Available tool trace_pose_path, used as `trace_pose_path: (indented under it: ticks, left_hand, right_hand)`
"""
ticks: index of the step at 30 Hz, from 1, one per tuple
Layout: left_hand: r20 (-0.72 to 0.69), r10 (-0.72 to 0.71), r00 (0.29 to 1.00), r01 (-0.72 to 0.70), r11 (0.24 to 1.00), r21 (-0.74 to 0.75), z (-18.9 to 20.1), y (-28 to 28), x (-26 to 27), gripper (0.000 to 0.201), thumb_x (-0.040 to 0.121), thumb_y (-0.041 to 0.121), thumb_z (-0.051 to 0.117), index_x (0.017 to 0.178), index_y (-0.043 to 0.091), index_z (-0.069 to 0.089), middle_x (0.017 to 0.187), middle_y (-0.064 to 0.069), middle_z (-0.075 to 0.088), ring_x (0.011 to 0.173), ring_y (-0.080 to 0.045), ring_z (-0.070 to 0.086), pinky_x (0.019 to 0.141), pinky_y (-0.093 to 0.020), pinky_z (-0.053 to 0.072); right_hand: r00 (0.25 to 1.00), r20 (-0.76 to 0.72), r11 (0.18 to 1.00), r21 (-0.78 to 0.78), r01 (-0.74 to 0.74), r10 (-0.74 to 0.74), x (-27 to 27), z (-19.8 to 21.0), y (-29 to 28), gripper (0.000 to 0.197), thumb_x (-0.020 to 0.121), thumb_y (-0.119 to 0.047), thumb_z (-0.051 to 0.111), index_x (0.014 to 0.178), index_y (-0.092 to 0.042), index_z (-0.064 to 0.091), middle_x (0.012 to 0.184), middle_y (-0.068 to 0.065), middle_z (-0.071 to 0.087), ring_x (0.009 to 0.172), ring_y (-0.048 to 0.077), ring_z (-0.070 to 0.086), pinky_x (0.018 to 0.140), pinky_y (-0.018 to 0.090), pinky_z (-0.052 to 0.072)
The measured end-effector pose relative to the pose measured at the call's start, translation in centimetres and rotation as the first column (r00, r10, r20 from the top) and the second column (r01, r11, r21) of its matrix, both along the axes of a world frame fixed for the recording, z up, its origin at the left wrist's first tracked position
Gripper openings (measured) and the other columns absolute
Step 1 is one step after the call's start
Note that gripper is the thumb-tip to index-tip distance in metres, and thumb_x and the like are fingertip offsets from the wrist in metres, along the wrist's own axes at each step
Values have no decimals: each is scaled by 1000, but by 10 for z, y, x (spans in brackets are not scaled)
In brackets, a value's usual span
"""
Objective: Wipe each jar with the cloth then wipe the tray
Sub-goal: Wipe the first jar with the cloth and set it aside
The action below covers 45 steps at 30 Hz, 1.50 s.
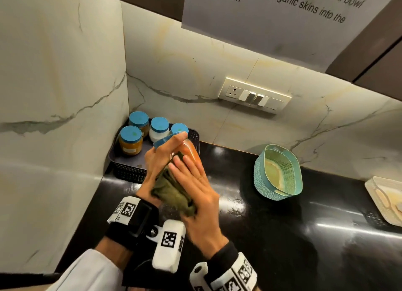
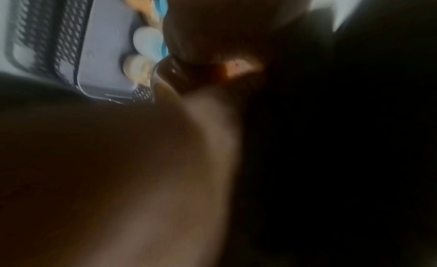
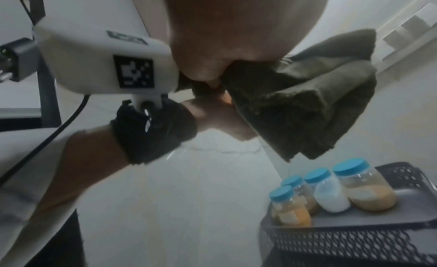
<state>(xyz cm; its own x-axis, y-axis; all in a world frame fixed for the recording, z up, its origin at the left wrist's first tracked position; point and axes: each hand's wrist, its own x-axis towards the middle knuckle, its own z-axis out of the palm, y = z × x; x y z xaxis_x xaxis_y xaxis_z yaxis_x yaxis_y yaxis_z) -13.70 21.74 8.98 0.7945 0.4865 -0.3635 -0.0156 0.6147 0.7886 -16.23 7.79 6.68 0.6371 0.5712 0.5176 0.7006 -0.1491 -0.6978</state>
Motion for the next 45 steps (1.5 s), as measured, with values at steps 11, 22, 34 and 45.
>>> trace_pose_path:
  ticks: [11, 22, 34, 45]
  left_hand:
    - [53, 64, 997, -64, 998, -4, 8, -21, -9, 48, 66, 40, 91, 108, 21, 76, 111, -7, 79, 109, -32, 74, 89, -51, 60]
    - [253, 181, 950, -250, 929, 274, 10, -17, -4, 61, 61, 51, 84, 113, 20, 72, 98, 11, 77, 98, -10, 72, 87, -31, 57]
    - [254, 213, 944, -297, 882, 365, -7, -27, -18, 67, 64, 40, 93, 123, 22, 69, 114, 4, 77, 112, -15, 71, 101, -40, 58]
    - [387, 177, 905, -327, 872, 366, 0, -21, -18, 80, 53, 57, 92, 122, 28, 64, 107, 20, 75, 107, -6, 69, 90, -24, 56]
  right_hand:
    - [647, -762, 844, 355, 401, 13, 50, 25, 4, 23, 97, -10, 64, 119, -11, 72, 114, 7, 76, 109, 21, 69, 99, 44, 55]
    - [-154, -832, 770, 402, 496, 534, 32, 36, 18, 56, 99, -44, 59, 139, -5, 61, 135, 22, 65, 123, 36, 62, 117, 50, 41]
    - [415, -882, 774, 419, 474, 224, 39, 50, 15, 24, 94, -24, 66, 116, -17, 71, 108, 8, 78, 99, 24, 76, 86, 41, 62]
    - [187, -922, 831, 386, 401, 338, 84, 37, 9, 30, 104, -11, 50, 132, -10, 62, 103, 11, 78, 79, 21, 77, 65, 35, 64]
